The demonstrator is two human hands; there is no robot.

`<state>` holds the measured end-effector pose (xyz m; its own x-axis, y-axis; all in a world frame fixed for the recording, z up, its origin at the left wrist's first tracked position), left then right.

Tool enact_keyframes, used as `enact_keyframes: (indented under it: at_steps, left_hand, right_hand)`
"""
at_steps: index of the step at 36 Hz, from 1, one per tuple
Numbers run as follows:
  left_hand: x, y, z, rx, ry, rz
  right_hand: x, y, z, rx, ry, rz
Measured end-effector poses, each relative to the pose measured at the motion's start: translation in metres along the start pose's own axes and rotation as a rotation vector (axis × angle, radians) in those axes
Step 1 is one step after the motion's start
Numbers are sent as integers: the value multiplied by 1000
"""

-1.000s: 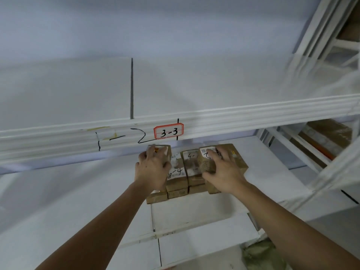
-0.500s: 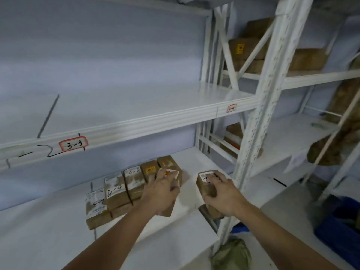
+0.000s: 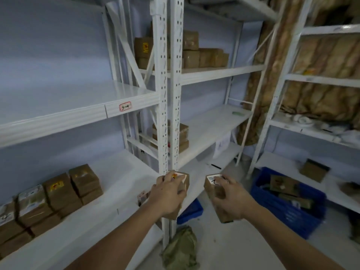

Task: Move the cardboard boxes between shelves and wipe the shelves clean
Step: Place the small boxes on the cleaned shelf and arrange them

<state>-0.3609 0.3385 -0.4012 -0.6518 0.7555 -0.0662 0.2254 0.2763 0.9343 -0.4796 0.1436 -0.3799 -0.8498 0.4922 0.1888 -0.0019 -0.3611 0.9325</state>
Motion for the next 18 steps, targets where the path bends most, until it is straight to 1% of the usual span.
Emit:
enact_keyframes:
  at_steps: [4,8,11,18]
  left_hand:
    - [-43,-17,-22,-21,-45,25]
    - [-93,-32,-34,16,-78,48]
    - [-139,-42,-38,23,-120,44]
    - [-229,-47,-34,36,-156,12]
  right_hand:
    - [-15,11,-34,2,-35,-26]
    - [-42,17,-59,6,-76,-19]
    - [-73,26,-72,-4,-86,-26]
    - [-155,54,-90,15,-113,-43]
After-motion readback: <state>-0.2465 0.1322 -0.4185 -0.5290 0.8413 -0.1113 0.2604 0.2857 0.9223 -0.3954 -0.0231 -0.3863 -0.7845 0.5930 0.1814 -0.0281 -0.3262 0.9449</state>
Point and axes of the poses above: each hand's wrist, its own x-axis away from the middle knuckle, its own y-axis out of the back of the hand, z = x × y, the point moved 5 cm from there along -x, towards the middle knuckle, and after that the axes turned 12 degrees about -y, right-handed, at the moved point
